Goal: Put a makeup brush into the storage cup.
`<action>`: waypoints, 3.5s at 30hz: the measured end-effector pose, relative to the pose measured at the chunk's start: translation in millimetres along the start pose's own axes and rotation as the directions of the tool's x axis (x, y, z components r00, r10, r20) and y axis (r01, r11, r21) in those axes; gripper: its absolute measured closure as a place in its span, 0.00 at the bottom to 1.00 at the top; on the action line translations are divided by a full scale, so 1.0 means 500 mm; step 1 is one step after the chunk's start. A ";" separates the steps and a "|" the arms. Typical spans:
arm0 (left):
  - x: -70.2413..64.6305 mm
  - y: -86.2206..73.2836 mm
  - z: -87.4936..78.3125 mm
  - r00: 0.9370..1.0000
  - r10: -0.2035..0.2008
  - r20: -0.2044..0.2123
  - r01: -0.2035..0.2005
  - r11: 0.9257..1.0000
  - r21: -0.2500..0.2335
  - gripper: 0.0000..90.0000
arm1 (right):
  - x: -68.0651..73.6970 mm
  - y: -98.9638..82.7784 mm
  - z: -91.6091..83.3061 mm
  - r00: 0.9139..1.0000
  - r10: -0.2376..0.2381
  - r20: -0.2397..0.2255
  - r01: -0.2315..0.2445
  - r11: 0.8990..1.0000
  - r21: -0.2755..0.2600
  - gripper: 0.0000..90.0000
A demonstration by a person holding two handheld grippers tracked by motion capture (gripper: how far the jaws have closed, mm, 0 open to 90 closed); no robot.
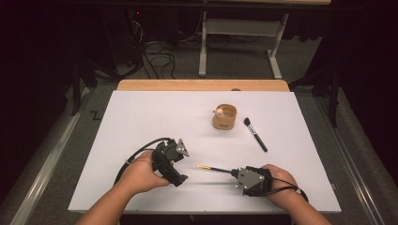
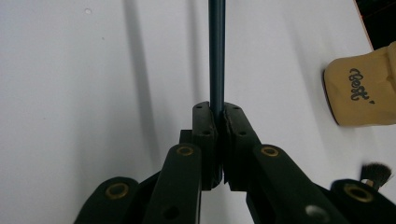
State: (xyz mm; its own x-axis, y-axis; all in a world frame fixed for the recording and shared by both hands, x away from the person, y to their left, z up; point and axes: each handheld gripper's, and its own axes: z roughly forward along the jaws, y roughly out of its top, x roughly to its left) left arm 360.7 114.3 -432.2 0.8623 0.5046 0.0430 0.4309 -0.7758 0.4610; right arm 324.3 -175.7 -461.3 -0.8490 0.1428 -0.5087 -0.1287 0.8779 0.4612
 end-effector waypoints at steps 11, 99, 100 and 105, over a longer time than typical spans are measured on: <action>0.016 -0.055 0.014 0.993 -0.115 -0.011 0.111 0.976 -0.188 0.12 | -0.004 -0.007 0.000 0.999 0.035 0.011 -0.034 0.999 -0.022 0.96; -0.014 -0.177 0.036 0.899 -0.435 -0.050 0.296 0.687 -0.663 0.10 | -0.004 -0.043 0.009 0.841 0.539 -0.050 -0.514 0.766 -0.386 0.96; -0.015 -0.176 0.036 0.900 -0.433 -0.039 0.299 0.682 -0.668 0.10 | -0.005 -0.042 0.010 0.840 0.541 -0.051 -0.516 0.764 -0.387 0.96; -0.021 -0.173 0.032 0.908 -0.419 -0.012 0.294 0.658 -0.693 0.12 | -0.006 -0.041 0.011 0.833 0.551 -0.048 -0.522 0.753 -0.401 0.96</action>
State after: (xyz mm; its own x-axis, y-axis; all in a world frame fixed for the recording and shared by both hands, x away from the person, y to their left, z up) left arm 318.5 170.0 -486.7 0.5992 0.7876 -0.1433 0.3528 -0.0992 0.9304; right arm 332.3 -191.7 -472.9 -0.8029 0.5808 -0.1343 0.1404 0.4033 0.9042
